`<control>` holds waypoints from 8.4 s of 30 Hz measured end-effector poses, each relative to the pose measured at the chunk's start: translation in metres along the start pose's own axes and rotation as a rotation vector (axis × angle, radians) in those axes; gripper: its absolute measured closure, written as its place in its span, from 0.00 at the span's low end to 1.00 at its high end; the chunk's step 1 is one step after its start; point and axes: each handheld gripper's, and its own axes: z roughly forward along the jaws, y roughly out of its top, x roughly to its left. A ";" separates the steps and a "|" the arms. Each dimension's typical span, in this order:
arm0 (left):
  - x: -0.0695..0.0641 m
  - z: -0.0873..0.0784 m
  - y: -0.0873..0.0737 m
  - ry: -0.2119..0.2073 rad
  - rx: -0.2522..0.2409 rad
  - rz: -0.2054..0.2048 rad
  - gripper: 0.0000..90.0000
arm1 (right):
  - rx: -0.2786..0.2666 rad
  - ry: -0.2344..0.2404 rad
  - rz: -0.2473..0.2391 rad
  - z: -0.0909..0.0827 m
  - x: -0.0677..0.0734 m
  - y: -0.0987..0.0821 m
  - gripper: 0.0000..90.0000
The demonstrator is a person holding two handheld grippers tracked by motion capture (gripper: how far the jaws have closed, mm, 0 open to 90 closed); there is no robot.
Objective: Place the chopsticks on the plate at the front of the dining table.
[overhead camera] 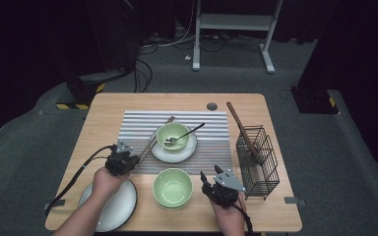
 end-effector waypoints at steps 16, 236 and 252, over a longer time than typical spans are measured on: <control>-0.002 -0.005 0.001 -0.031 -0.019 -0.010 0.91 | 0.000 0.001 -0.004 0.000 0.001 0.000 0.48; -0.038 0.006 -0.008 -0.095 0.032 0.080 0.88 | 0.000 0.006 -0.010 0.005 0.005 0.002 0.48; -0.038 0.006 -0.008 -0.101 0.030 0.079 0.87 | 0.001 0.005 -0.011 0.005 0.004 0.002 0.48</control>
